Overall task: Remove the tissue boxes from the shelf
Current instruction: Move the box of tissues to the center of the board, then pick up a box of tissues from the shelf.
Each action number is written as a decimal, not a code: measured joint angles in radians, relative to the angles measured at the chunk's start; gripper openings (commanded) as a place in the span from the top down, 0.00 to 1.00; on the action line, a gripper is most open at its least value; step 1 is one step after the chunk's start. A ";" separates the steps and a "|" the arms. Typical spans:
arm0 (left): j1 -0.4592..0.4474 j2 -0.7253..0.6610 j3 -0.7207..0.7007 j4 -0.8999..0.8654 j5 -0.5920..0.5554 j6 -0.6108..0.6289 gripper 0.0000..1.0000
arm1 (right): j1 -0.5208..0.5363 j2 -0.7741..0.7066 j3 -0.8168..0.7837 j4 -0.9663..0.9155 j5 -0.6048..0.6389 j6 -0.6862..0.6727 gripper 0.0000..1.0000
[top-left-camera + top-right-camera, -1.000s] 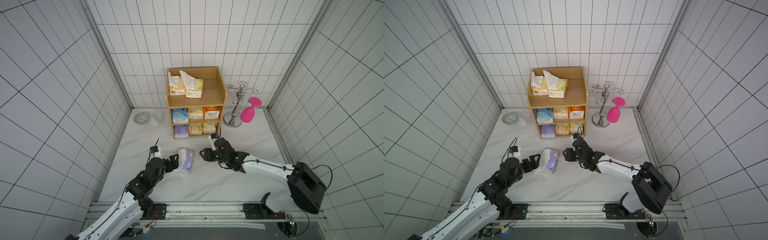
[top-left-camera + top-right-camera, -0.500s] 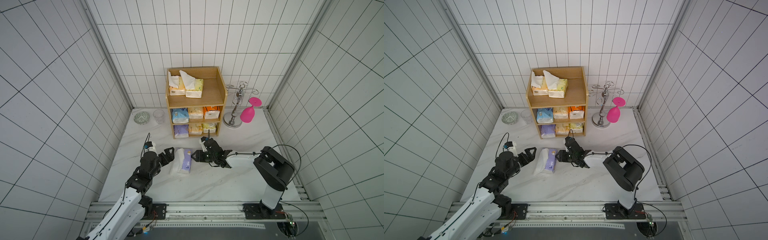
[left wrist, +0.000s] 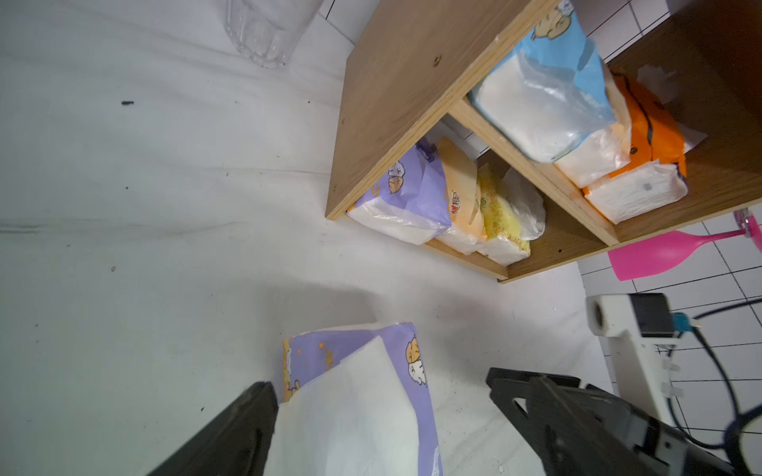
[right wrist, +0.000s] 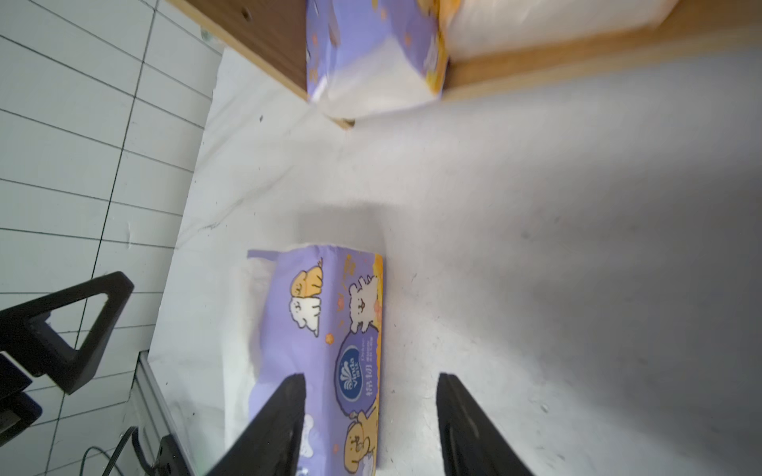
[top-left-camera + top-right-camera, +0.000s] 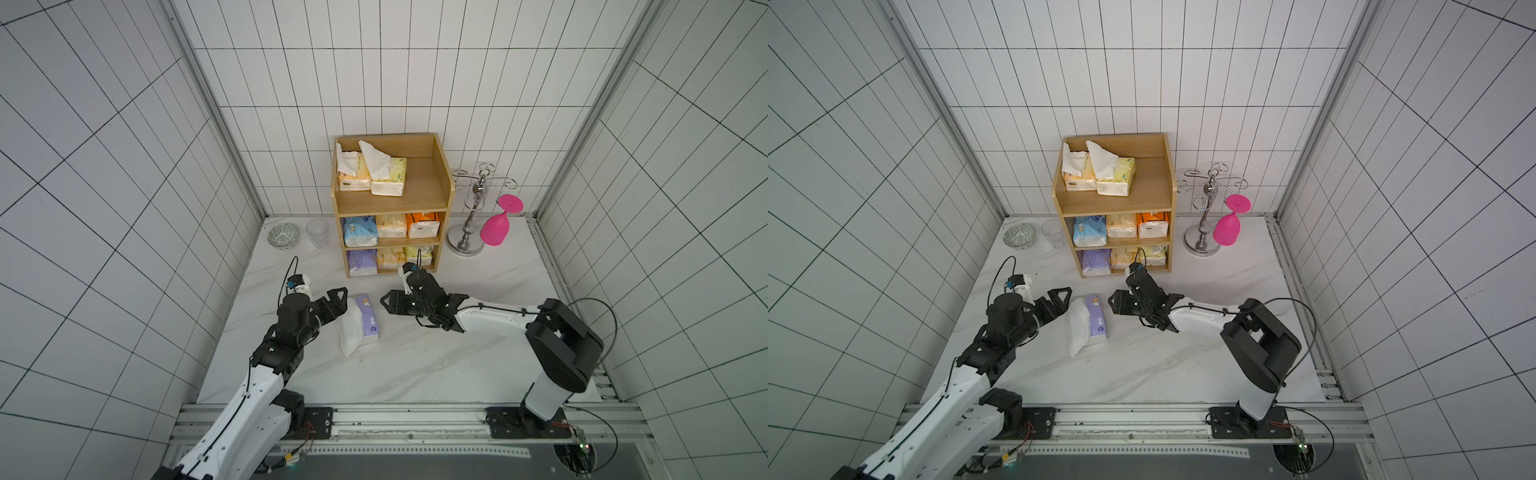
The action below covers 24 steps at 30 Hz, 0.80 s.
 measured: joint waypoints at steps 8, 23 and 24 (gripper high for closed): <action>0.005 0.127 -0.020 0.115 0.058 -0.023 0.03 | -0.071 -0.191 0.345 -0.266 0.161 -0.212 0.33; 0.006 0.203 0.035 0.081 0.184 0.066 0.02 | -0.255 0.159 0.925 -0.393 0.069 -0.384 0.30; 0.006 0.204 0.035 0.081 0.189 0.068 0.02 | -0.256 0.186 0.941 -0.399 0.066 -0.386 0.30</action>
